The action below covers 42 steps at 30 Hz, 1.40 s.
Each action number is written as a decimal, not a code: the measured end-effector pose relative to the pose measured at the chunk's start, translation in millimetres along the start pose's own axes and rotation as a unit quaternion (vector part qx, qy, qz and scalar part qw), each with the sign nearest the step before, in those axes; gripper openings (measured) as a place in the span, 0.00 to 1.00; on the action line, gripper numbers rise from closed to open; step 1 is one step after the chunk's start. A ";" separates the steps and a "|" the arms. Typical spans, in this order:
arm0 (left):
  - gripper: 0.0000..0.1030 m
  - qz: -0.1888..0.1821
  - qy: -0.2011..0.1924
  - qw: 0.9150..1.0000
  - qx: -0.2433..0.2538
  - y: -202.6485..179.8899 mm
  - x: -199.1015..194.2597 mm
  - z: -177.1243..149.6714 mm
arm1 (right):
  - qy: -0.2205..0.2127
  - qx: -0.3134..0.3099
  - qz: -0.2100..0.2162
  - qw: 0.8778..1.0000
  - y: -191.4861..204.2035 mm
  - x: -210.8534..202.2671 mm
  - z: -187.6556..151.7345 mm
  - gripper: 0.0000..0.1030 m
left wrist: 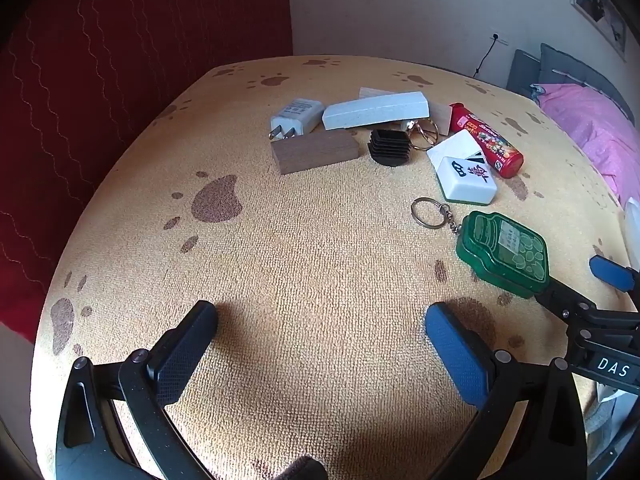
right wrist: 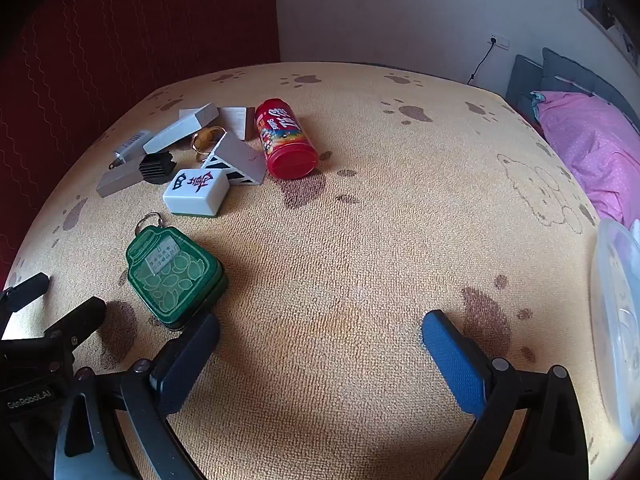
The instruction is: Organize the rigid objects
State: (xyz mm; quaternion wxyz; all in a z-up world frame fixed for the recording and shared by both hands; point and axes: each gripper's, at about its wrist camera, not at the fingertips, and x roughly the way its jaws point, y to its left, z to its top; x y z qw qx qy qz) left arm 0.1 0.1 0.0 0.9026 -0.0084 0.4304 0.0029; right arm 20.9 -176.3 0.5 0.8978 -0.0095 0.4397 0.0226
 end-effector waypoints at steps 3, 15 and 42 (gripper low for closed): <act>1.00 0.000 -0.001 1.000 0.001 0.4 -0.2 -0.2 | 0.000 -0.002 -0.002 1.000 0.1 0.0 -0.1 1.00; 1.00 0.001 0.001 1.000 0.001 4.7 0.3 -0.7 | 0.000 0.000 0.000 1.000 -0.5 -0.3 -0.2 1.00; 1.00 0.000 -0.001 1.000 -0.001 5.3 0.6 2.8 | 0.000 0.000 0.001 1.000 -1.0 -1.0 -0.2 1.00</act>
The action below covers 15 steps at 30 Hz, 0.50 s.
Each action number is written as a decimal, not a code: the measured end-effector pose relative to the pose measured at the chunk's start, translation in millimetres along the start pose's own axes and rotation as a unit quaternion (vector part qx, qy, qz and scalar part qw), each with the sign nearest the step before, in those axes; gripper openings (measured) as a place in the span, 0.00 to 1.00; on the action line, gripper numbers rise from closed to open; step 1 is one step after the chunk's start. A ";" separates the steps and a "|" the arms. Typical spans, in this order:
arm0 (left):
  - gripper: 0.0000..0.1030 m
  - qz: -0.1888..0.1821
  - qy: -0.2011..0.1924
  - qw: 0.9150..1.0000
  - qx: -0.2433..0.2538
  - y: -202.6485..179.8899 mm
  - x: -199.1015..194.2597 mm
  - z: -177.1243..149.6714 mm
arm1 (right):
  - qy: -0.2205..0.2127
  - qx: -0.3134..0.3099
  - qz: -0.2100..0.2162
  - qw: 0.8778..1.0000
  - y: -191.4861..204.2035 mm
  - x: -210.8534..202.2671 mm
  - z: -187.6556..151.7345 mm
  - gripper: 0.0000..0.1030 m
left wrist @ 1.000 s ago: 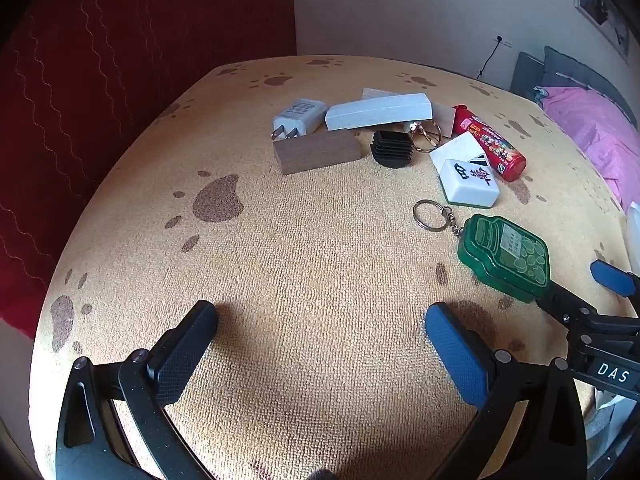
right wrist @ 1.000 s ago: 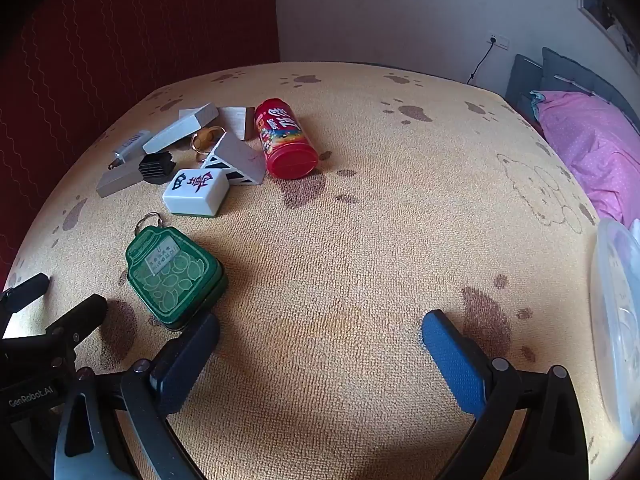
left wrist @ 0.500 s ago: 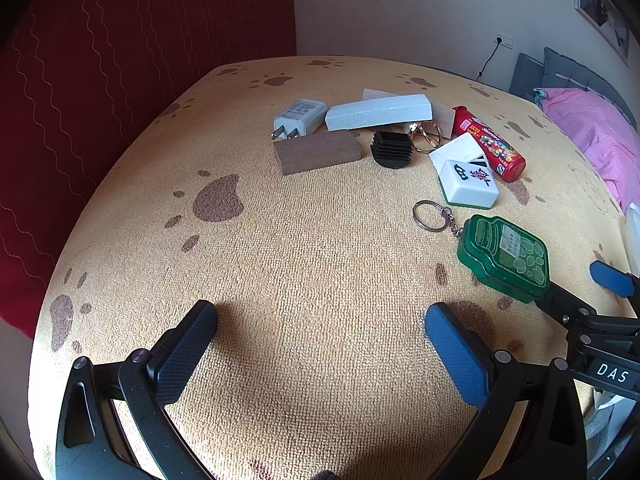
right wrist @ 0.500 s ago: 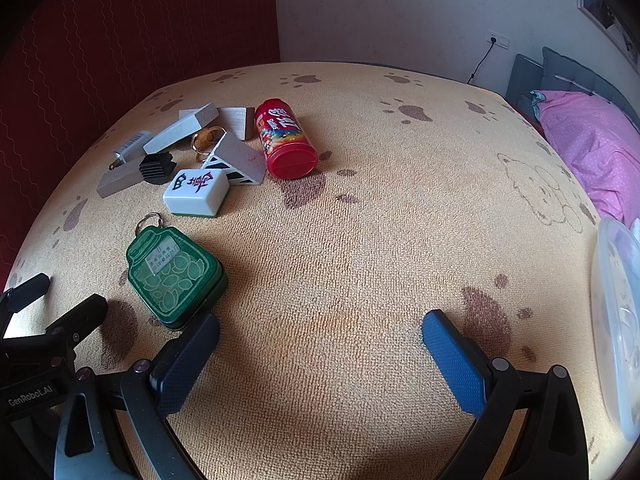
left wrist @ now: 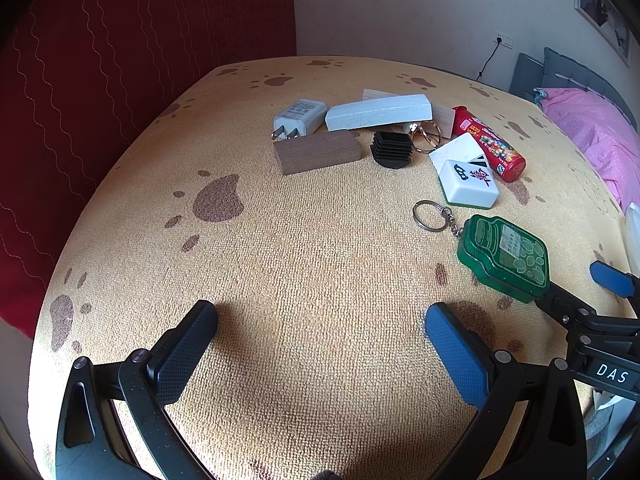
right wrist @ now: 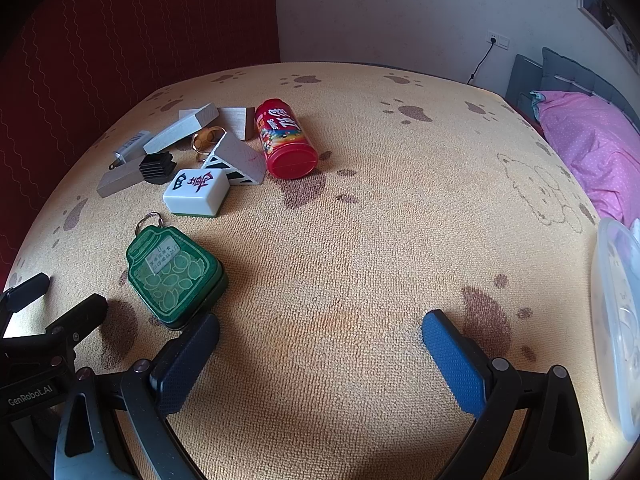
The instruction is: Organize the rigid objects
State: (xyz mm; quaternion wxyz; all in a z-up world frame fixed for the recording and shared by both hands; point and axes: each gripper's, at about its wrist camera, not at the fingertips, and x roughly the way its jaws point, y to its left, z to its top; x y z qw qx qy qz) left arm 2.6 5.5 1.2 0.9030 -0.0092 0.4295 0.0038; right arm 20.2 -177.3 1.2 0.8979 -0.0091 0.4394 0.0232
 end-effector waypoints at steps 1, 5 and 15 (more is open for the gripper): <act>1.00 0.000 0.000 1.000 0.000 0.0 0.0 0.0 | 0.000 0.000 0.000 1.000 -0.1 0.1 -0.1 1.00; 1.00 0.001 0.000 1.000 0.001 0.8 -2.2 -1.4 | 0.000 0.000 0.000 1.000 -0.6 0.3 -0.4 1.00; 1.00 0.000 0.013 1.000 0.000 0.1 0.0 1.4 | 0.007 -0.006 0.002 1.000 -2.6 -0.3 2.4 1.00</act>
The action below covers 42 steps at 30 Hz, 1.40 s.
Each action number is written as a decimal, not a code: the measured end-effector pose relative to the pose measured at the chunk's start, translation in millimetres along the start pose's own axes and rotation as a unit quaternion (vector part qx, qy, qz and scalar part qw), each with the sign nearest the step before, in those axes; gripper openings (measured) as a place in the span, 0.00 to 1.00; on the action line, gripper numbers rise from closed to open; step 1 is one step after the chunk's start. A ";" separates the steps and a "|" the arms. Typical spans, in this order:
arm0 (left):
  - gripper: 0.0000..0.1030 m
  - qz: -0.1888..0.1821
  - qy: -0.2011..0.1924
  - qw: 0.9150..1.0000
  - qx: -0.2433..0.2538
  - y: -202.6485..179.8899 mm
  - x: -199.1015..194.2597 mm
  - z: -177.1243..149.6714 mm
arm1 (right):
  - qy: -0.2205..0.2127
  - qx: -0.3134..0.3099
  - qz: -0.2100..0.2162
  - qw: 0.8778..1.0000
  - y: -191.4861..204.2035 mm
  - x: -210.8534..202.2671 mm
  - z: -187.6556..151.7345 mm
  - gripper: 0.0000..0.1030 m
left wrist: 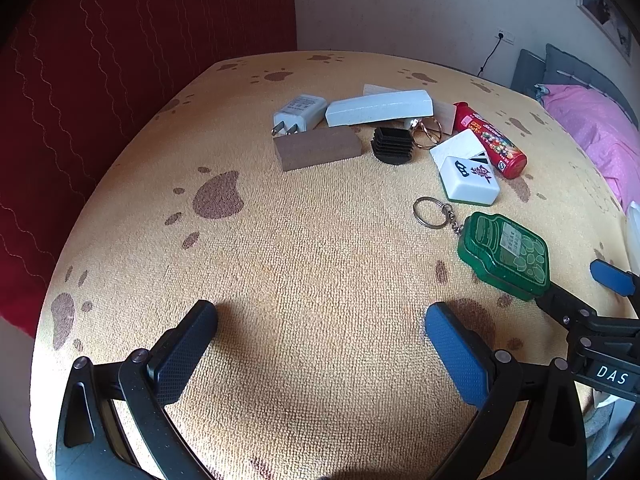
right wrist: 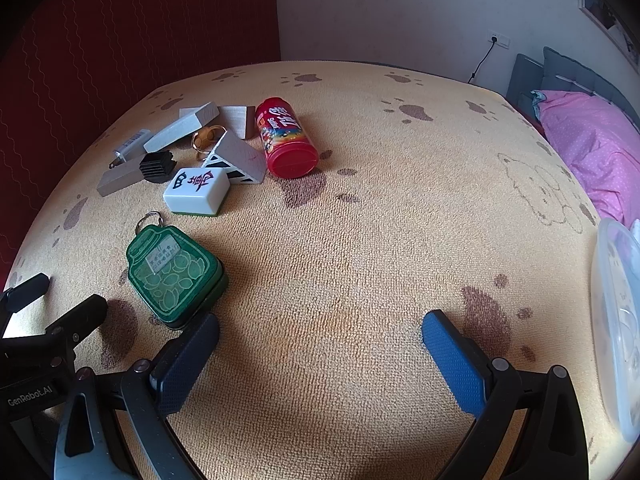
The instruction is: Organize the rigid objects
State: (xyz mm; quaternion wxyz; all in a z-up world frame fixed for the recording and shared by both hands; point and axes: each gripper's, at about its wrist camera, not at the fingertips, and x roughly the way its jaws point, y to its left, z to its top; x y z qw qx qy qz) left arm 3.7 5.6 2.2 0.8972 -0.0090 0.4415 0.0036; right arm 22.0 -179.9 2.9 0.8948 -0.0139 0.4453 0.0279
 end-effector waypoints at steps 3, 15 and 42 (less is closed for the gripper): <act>1.00 -0.004 0.003 1.000 0.003 0.0 0.1 1.3 | 0.006 -0.013 0.005 1.000 2.7 0.3 0.2 1.00; 1.00 -0.008 0.009 1.000 -0.014 14.8 -7.0 6.0 | -0.030 -0.060 0.053 0.996 10.5 -27.3 1.4 1.00; 1.00 0.020 -0.013 1.000 -0.012 26.5 -13.1 34.3 | -0.023 -0.144 0.140 0.979 53.4 -6.9 22.5 0.60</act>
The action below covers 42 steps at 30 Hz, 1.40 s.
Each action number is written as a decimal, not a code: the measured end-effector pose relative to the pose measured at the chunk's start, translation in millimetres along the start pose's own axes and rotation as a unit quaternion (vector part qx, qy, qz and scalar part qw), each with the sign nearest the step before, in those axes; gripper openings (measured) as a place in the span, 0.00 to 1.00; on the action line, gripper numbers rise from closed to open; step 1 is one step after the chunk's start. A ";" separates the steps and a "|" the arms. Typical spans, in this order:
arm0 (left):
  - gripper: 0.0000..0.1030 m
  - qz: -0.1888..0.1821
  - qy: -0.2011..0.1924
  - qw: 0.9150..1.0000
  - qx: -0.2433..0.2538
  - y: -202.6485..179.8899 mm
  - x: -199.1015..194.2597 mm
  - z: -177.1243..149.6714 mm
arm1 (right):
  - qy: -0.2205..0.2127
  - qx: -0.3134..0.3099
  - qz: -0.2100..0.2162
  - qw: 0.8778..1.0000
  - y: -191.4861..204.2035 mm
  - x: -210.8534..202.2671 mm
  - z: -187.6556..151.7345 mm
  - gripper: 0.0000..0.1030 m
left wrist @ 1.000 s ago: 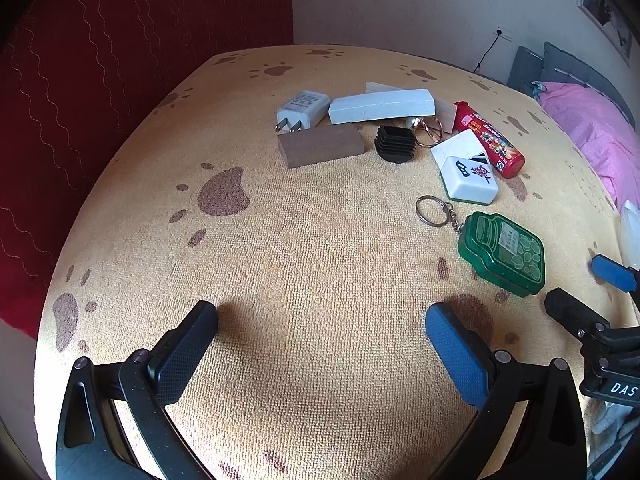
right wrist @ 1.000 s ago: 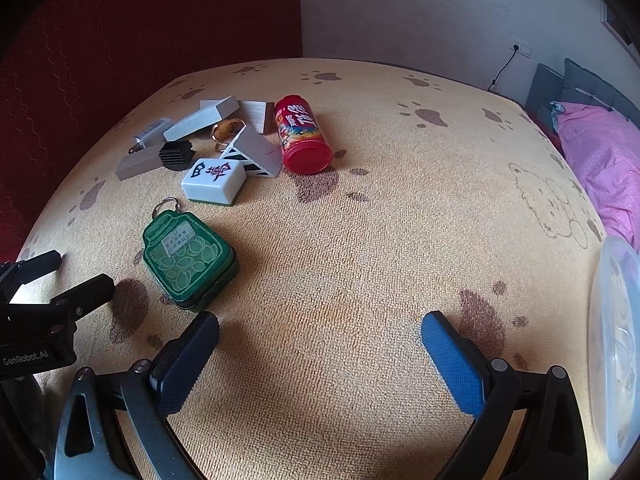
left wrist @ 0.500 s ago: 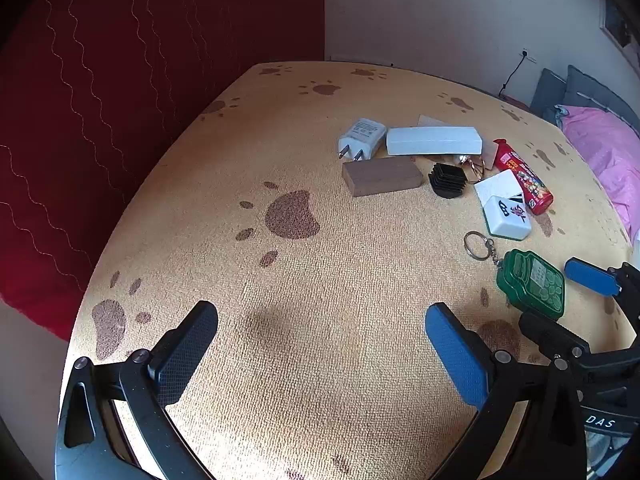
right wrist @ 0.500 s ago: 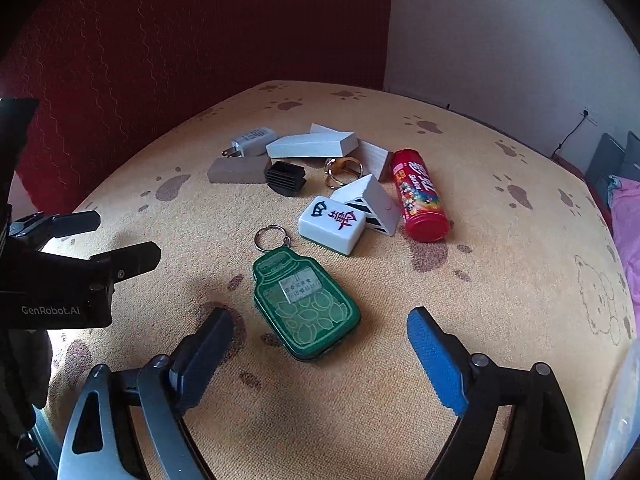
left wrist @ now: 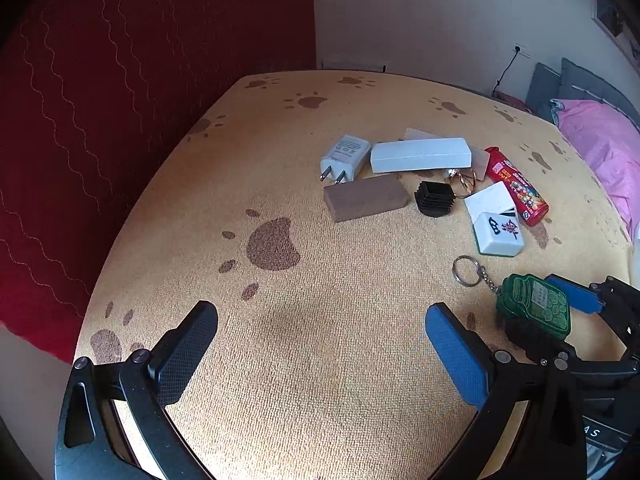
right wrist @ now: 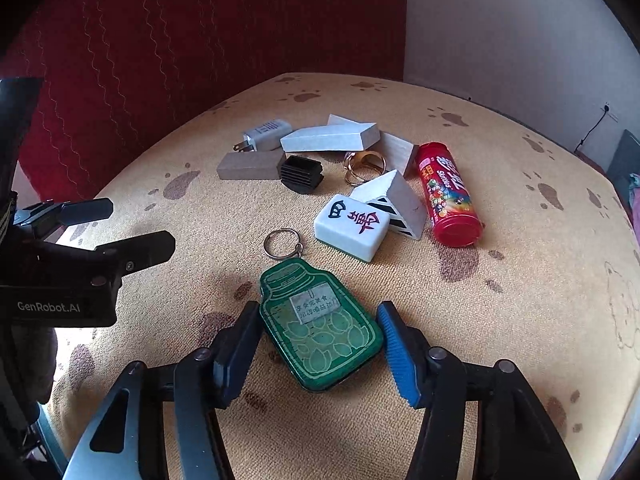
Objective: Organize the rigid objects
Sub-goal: 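Grasp the green jar-shaped keychain tag with the right gripper, then carry the green tag into the clear bowl with the right gripper while the left gripper grasps the black clip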
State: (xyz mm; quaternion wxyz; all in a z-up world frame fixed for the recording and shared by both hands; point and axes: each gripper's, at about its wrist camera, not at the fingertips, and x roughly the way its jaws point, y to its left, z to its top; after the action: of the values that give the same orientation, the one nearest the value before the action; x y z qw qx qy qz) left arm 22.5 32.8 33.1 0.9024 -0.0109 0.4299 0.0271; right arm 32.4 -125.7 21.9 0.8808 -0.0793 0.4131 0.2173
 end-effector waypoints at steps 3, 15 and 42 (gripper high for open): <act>1.00 -0.004 -0.003 1.000 0.011 -10.4 1.3 8.9 | -0.009 0.016 0.001 1.000 -6.6 -8.7 -3.5 0.60; 0.84 -0.032 0.001 0.999 0.030 -49.3 25.5 44.3 | -0.004 0.063 -0.012 0.998 -31.0 -22.8 -32.2 0.60; 0.28 -0.067 -0.018 0.997 0.037 -72.6 48.7 62.7 | -0.015 0.042 -0.028 0.999 -23.7 -22.2 -36.6 0.60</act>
State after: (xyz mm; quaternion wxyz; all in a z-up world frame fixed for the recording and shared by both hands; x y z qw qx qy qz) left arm 106.0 -35.0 34.5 0.9094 -0.0054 0.4129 -0.0489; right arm 5.2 -165.6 14.2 0.8951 -0.0510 0.4065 0.1758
